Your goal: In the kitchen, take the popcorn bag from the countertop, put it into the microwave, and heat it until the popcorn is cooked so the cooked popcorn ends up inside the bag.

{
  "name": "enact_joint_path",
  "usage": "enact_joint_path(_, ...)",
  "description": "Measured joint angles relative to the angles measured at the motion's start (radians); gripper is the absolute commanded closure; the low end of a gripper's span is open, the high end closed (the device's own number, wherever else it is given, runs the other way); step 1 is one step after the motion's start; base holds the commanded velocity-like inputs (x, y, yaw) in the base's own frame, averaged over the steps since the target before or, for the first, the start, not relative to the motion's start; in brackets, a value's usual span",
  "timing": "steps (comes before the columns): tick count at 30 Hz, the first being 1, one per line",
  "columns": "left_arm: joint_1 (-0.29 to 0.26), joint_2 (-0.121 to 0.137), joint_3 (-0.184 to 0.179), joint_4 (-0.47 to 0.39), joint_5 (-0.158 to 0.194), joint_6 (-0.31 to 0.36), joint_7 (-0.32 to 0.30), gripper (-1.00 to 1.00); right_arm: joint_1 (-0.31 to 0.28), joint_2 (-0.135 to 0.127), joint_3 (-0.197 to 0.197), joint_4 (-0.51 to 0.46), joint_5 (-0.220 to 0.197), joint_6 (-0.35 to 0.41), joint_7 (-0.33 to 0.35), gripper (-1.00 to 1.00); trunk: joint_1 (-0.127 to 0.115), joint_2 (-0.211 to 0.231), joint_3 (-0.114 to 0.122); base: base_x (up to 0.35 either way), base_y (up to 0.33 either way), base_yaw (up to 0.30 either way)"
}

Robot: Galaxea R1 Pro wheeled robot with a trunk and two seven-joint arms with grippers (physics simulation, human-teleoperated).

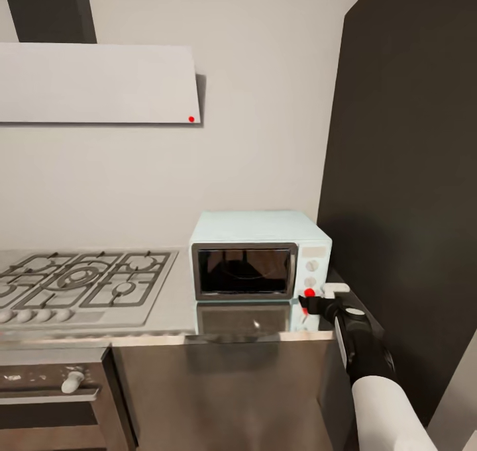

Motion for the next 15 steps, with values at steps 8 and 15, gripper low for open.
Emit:
enact_joint_path(8, 0.0, 0.0, 0.0, 0.0, 0.0, 0.0, 0.0, -1.0, 0.0, -0.001, 0.0, 0.005, 0.0, 0.0, 0.002, -1.0, 0.0, 0.0, 0.0, 0.037, 0.0, 0.0)
enact_joint_path(15, 0.0, 0.0, 0.0, 0.0, 0.0, 0.0, 0.0, -1.0, 0.0, -0.002, 0.0, 0.005, 0.001, 0.0, 0.001, -1.0, 0.0, 0.0, 0.0, 0.0, 0.0, 0.0)
